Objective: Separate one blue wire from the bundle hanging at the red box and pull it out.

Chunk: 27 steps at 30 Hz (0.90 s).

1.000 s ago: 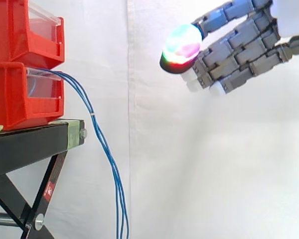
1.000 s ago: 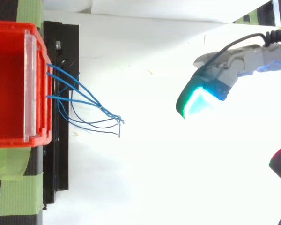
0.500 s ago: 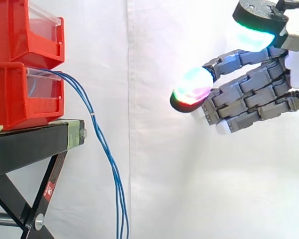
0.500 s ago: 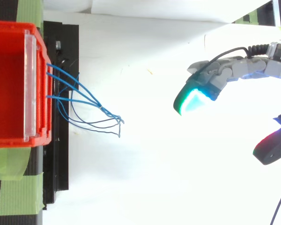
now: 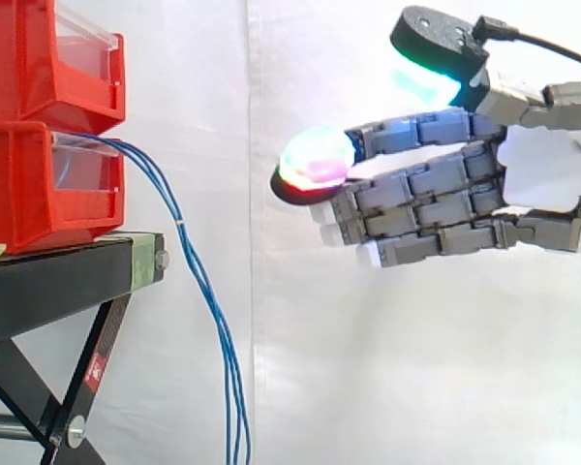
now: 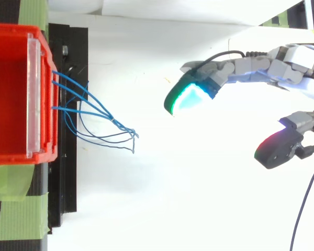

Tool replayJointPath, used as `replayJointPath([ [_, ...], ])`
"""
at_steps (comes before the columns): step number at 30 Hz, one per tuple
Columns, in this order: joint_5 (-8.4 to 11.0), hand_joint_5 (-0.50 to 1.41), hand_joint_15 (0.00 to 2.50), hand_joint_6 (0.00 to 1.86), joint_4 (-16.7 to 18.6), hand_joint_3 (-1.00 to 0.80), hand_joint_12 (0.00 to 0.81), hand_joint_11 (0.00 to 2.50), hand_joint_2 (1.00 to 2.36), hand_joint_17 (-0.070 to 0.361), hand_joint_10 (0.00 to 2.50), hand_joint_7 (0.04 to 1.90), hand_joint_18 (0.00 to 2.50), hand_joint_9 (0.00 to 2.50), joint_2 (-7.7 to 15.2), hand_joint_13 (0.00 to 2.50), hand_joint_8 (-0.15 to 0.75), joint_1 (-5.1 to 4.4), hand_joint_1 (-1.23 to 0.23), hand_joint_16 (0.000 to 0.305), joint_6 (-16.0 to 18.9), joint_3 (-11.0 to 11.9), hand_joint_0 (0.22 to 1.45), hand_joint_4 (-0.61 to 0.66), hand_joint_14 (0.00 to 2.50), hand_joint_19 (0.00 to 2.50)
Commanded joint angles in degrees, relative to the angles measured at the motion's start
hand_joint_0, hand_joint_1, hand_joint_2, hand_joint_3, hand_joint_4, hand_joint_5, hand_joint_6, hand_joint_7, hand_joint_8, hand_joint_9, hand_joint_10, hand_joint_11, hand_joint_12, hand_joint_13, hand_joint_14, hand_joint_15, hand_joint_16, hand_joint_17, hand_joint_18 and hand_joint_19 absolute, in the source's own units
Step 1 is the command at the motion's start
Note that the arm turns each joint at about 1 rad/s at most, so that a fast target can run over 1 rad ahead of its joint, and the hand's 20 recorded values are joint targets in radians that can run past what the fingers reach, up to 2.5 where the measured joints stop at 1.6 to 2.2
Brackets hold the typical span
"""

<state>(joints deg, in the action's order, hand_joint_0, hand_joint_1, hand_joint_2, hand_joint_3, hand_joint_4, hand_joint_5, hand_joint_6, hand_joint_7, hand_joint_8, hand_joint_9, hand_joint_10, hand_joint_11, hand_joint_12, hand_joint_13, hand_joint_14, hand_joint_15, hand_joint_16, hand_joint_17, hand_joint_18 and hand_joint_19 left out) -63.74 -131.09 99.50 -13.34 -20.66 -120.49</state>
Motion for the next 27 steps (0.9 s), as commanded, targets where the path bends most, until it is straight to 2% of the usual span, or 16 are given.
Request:
replayJointPath([
  [1,0.37,-0.21,0.15,0.50,3.74,-0.50,0.371,0.13,1.00,0.124,0.00,0.73,0.14,0.39,0.60,0.22,0.298,-0.20,-0.56,0.055,-2.28,-0.01,0.54,0.29,0.01,0.32],
  [4,0.63,-0.21,0.14,0.50,3.03,-0.50,0.371,0.12,1.00,0.124,0.00,0.73,0.15,0.40,0.60,0.23,0.299,-0.20,-0.56,0.055,-4.91,-0.01,0.54,0.29,0.00,0.31],
  [11,0.46,-0.21,0.15,0.50,1.63,-0.50,0.371,0.14,1.00,0.124,0.00,0.73,0.15,0.41,0.69,0.23,0.300,-0.11,-0.56,0.055,-6.23,-0.01,0.54,0.29,0.01,0.31],
  [14,1.07,-0.21,0.16,0.50,1.98,-0.50,0.372,0.14,1.00,0.124,0.00,0.73,0.15,0.41,2.36,0.23,0.299,0.15,-0.55,0.055,-7.11,-0.01,0.54,0.29,0.01,0.31],
  [15,1.34,-0.21,0.16,0.50,2.42,-0.50,0.372,0.13,1.00,0.124,0.00,0.73,0.15,0.41,3.86,0.23,0.300,0.33,-0.55,0.055,-6.94,-0.01,0.54,0.29,0.01,0.31],
  [18,1.42,-0.21,0.16,0.50,4.35,-0.50,0.372,0.13,1.00,0.124,0.00,0.73,0.15,0.42,5.35,0.24,0.302,0.42,-0.55,0.055,-6.14,-0.01,0.54,0.29,0.01,0.31],
  [21,1.42,-0.21,0.16,0.50,8.31,-0.50,0.373,0.14,1.00,0.124,0.00,0.73,0.15,0.42,5.61,0.24,0.302,0.24,-0.55,0.055,-6.94,-0.01,0.54,0.29,0.01,0.32],
  [23,1.42,-0.21,0.16,0.50,8.66,-0.50,0.374,0.14,1.00,0.124,0.00,0.73,0.16,0.42,5.61,0.24,0.302,0.24,-0.55,0.055,-7.20,-0.01,0.54,0.29,0.01,0.31],
  [27,1.51,-0.21,0.16,0.50,9.19,-0.50,0.374,0.14,1.00,0.124,0.00,0.73,0.16,0.43,5.61,0.25,0.303,0.15,-0.55,0.055,-10.28,0.08,0.54,0.29,0.01,0.31],
])
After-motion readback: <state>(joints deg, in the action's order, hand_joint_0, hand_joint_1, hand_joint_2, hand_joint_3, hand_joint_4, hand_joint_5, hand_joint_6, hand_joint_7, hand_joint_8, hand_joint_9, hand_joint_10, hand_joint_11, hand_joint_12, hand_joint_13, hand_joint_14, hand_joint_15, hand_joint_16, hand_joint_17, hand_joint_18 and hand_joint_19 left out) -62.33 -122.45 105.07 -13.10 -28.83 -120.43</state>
